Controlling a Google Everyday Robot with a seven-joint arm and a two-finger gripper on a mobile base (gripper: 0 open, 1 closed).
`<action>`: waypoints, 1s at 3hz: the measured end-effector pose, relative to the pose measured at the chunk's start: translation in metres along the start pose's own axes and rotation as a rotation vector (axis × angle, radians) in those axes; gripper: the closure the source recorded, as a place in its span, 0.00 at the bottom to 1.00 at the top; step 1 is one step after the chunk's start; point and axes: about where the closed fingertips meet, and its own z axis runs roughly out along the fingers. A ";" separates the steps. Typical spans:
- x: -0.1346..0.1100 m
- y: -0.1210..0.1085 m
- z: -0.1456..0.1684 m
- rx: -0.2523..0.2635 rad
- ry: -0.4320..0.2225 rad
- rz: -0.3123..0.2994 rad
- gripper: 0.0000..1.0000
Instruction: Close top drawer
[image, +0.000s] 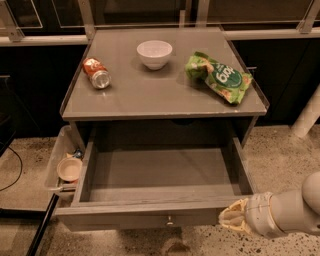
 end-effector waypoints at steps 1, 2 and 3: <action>0.000 0.000 0.001 -0.001 0.000 0.001 0.82; 0.000 0.000 0.001 -0.001 0.000 0.001 0.59; 0.000 0.000 0.001 -0.001 0.000 0.001 0.35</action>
Offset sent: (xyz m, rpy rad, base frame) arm -0.0001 0.0001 -0.0007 0.0007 0.0011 -0.0001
